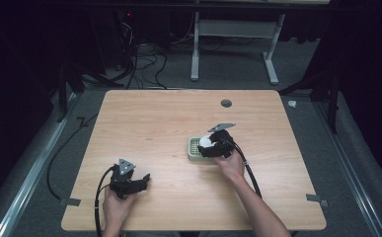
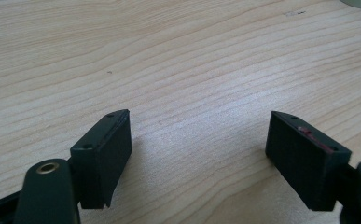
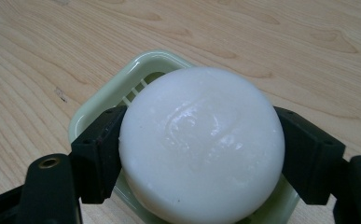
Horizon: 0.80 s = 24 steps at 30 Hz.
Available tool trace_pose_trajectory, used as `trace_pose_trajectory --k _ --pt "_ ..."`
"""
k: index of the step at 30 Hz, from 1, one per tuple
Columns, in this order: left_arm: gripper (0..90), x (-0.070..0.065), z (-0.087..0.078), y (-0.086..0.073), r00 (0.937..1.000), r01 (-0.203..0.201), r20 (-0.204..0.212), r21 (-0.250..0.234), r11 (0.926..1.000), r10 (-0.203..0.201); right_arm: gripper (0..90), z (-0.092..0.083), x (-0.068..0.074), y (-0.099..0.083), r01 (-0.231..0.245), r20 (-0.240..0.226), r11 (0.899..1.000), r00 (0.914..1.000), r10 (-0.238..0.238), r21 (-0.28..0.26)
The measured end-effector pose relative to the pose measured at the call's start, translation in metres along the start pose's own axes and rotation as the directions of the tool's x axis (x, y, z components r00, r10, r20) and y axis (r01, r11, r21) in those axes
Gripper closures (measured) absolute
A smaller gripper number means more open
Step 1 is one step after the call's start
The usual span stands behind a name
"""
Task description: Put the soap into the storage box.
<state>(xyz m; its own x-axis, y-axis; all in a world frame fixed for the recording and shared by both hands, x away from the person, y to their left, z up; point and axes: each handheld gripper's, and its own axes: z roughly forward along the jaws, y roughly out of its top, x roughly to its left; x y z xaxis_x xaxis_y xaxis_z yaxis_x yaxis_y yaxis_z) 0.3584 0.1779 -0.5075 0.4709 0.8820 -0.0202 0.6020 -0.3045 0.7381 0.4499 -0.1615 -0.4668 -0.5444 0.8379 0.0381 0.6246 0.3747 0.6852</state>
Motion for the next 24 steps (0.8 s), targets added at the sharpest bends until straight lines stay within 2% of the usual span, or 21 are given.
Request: trace_pose_trajectory --k 16,24 --pt "23.0 0.0 0.0 0.0 1.0 0.0 0.0 0.0 1.0 0.0 24.0 0.009 0.002 -0.003 0.008 0.01 1.0 0.9999 -0.008 0.019" --pt "23.0 0.0 0.0 0.0 1.0 0.001 -0.001 -0.001 1.0 -0.001 22.8 -0.003 -0.001 0.0 -0.008 -0.013 0.999 0.9999 0.007 -0.039"
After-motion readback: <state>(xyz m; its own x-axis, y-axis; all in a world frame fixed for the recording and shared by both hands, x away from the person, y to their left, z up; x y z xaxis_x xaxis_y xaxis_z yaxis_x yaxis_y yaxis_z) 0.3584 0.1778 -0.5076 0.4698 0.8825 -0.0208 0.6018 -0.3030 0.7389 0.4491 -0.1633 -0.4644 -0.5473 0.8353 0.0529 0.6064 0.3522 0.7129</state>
